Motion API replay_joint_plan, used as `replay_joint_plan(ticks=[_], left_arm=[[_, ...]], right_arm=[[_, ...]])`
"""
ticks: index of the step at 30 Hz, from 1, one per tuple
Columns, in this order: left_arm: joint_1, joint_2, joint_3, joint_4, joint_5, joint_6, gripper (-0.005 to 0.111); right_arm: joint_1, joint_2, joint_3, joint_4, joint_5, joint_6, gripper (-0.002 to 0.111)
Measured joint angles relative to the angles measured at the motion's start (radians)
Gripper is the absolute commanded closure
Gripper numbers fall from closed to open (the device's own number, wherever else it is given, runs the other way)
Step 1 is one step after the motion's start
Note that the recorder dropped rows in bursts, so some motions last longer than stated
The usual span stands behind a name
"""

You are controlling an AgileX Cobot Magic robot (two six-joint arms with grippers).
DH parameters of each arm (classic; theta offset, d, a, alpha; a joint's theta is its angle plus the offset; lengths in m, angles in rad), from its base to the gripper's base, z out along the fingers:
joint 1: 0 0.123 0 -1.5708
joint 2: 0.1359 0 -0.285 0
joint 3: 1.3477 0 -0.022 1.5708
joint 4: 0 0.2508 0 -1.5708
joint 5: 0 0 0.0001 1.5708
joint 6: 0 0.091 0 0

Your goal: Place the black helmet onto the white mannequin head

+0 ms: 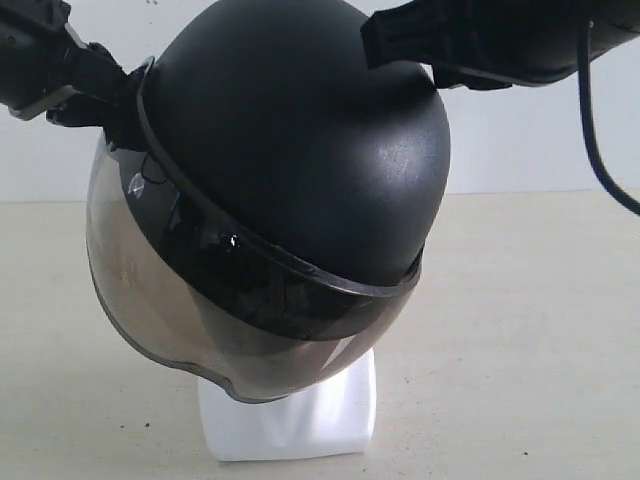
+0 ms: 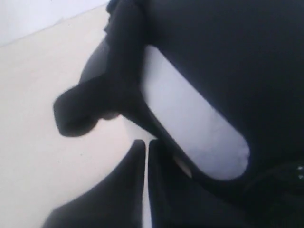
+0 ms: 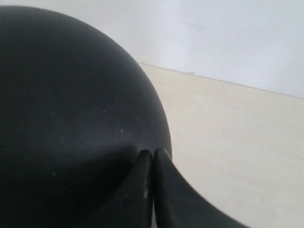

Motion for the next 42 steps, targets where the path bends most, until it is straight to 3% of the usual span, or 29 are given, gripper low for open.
replay_joint_plan(ticks=[10,21,30,33,42], left_arm=[[-0.01,0.0,0.04,0.091,0.016,-0.06,0.102],[-0.004,-0.047,0.049,0.171,0.004,-0.122,0.102],[0.077,-0.176,0.027,0.205,-0.035,-0.185,0.102],[0.081,-0.184,-0.01,0.119,-0.042,-0.136,0.102],[0.081,-0.09,-0.064,-0.039,0.067,-0.073,0.102]], right_arm=[[-0.002,-0.008,-0.009,0.065,-0.107,-0.035,0.108],[-0.033,-0.126,-0.045,-0.132,0.191,0.176,0.108],[-0.229,-0.152,0.133,0.094,0.125,0.128,0.108],[-0.286,-0.15,0.204,0.219,0.04,0.069,0.108],[-0.303,-0.1,0.318,0.394,-0.169,0.006,0.108]])
